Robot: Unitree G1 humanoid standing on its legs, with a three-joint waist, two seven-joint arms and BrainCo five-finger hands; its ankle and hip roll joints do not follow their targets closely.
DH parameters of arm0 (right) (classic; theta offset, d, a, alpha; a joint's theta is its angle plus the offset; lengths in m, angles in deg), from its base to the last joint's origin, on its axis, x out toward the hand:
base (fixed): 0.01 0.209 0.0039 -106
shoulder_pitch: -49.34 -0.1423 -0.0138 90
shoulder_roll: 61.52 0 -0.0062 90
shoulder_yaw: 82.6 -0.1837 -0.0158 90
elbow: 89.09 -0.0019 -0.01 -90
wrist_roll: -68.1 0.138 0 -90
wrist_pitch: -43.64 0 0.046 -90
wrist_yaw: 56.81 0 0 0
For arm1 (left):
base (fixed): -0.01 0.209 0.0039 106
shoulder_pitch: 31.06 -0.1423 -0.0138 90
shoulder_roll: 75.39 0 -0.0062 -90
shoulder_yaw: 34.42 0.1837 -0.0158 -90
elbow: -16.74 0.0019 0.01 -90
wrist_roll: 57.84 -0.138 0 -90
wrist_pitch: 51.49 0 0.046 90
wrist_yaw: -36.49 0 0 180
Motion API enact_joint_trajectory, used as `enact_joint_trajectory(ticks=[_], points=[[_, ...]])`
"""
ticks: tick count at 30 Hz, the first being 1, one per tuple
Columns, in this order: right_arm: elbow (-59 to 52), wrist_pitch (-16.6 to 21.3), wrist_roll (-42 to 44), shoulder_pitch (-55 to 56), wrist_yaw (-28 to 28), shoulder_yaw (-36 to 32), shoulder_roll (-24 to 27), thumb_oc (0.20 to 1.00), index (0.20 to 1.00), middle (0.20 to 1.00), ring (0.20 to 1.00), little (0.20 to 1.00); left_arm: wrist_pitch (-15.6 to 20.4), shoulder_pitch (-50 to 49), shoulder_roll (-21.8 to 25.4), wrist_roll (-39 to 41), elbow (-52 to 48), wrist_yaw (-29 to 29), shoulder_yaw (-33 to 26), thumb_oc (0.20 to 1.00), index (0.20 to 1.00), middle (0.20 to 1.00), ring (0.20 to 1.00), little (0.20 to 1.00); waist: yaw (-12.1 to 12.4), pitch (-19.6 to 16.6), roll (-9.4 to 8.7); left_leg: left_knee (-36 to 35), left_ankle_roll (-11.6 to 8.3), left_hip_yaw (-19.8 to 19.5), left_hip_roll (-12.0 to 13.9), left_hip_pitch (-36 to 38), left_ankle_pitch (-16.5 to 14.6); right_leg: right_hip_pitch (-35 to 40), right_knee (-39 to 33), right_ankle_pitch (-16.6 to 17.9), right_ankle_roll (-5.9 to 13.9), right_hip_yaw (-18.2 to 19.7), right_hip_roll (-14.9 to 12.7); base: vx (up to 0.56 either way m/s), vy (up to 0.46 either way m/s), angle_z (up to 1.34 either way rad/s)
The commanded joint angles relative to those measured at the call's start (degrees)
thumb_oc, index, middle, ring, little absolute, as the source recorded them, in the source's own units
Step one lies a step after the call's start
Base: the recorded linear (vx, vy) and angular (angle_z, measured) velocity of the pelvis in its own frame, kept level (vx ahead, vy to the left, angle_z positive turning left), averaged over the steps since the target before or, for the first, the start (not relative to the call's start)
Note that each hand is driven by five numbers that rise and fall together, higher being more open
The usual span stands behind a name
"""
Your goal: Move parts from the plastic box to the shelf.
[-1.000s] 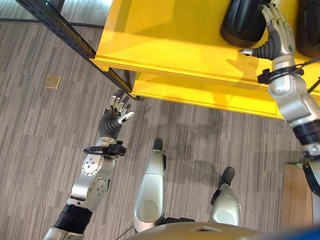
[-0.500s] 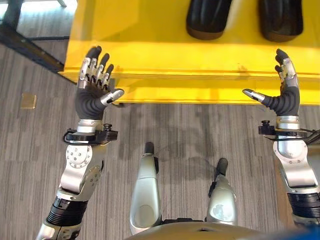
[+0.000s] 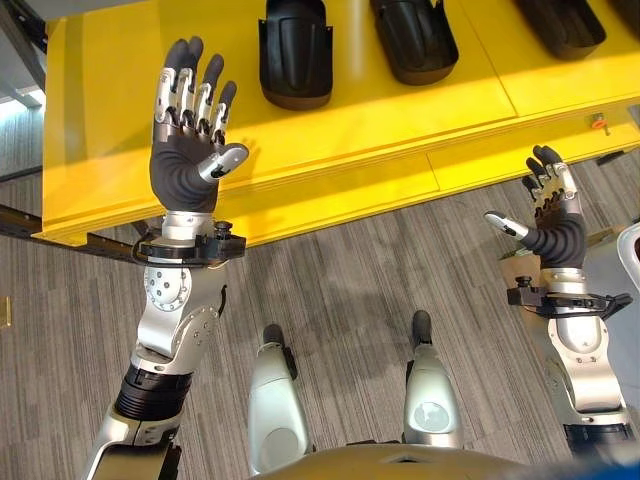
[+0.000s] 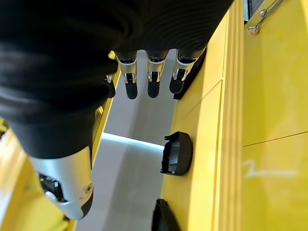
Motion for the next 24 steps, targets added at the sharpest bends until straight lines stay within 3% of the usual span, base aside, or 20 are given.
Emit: enact_joint_trajectory(ticks=[1, 3, 7, 12, 13, 20, 21, 24], points=[[-3.4, 3.9, 1.1, -1.5, 0.1, -1.7, 2.1, 1.000, 1.000, 1.000, 1.000, 1.000, 3.9, 5.5, 2.3, -5.4, 0.3, -3.1, 0.0, 1.000, 1.000, 1.000, 1.000, 1.000, -1.4, -1.3, 2.09, -12.4, 0.33, 4.3, 0.9, 7.2, 9.1, 2.9, 8.5, -10.7, -1.65, -0.4, 0.7, 0.02, -0.015, -0.20], [-3.2, 3.8, 0.9, -0.5, 0.5, -1.9, 2.8, 1.000, 1.000, 1.000, 1.000, 1.000, 3.6, 8.1, 5.8, -11.8, 3.7, -6.2, -0.9, 1.000, 1.000, 1.000, 1.000, 1.000, -2.6, -1.7, 2.17, -13.1, 0.02, 5.6, 1.8, 8.5, 9.3, 2.3, 8.5, -10.7, -1.77, 1.0, 1.3, 0.03, -0.020, -0.21], [-3.0, 3.9, 1.1, -0.1, 0.7, -2.1, 3.1, 1.000, 1.000, 1.000, 1.000, 1.000, 3.5, 10.2, 8.4, -14.8, 6.8, -7.7, -1.1, 1.000, 1.000, 1.000, 1.000, 1.000, -3.3, -1.9, 2.35, -13.8, -0.18, 6.5, 2.2, 9.4, 9.4, 2.0, 8.6, -10.6, -1.74, 1.9, 1.7, 0.02, -0.010, -0.25], [-2.3, 4.0, 1.5, 1.0, 1.1, -2.7, 4.0, 1.000, 1.000, 1.000, 1.000, 1.000, 2.7, 15.3, 15.2, -18.4, 14.7, -10.2, -0.3, 1.000, 1.000, 1.000, 1.000, 1.000, -5.0, -2.0, 2.80, -14.8, -0.58, 8.6, 3.1, 11.2, 10.0, 0.9, 9.1, -10.5, -1.68, 3.9, 2.6, 0.02, -0.012, -0.26], [-2.3, 4.2, 1.4, 1.7, 0.9, -3.3, 4.3, 1.000, 1.000, 1.000, 1.000, 1.000, 2.1, 18.1, 19.1, -19.4, 19.1, -11.2, 0.4, 1.000, 1.000, 1.000, 1.000, 1.000, -6.0, -2.0, 3.17, -15.4, -0.79, 9.4, 3.6, 12.0, 10.2, 0.4, 9.3, -10.4, -1.68, 4.7, 3.0, 0.03, -0.016, -0.27], [-1.5, 4.3, 1.8, 3.1, 0.6, -3.8, 4.2, 1.000, 1.000, 1.000, 1.000, 1.000, 1.1, 26.2, 24.4, -20.0, 28.7, -12.4, 5.5, 1.000, 1.000, 1.000, 1.000, 1.000, -7.6, -1.9, 3.36, -15.8, -1.11, 10.8, 4.3, 12.9, 10.4, -0.6, 9.8, -10.3, -1.43, 6.1, 3.7, 0.03, -0.007, -0.16], [-1.1, 4.4, 1.8, 3.9, 0.6, -3.8, 4.4, 1.000, 1.000, 1.000, 1.000, 1.000, 0.6, 28.3, 25.5, -19.7, 31.6, -12.4, 6.8, 1.000, 1.000, 1.000, 1.000, 1.000, -8.2, -2.1, 3.49, -15.7, -1.83, 10.6, 4.3, 13.7, 9.2, -0.3, 10.0, -11.5, -1.17, 6.5, 3.7, 0.11, 0.002, -0.15], [-0.8, 4.3, 1.8, 4.4, 0.3, -4.1, 4.2, 1.000, 1.000, 1.000, 1.000, 1.000, 0.5, 30.4, 25.5, -17.8, 35.0, -12.4, 8.5, 1.000, 1.000, 1.000, 1.000, 1.000, -8.8, -2.0, 3.46, -15.9, -1.93, 10.9, 4.3, 14.0, 9.2, -0.5, 10.1, -11.5, -1.05, 6.8, 3.8, 0.05, -0.001, -0.08]])
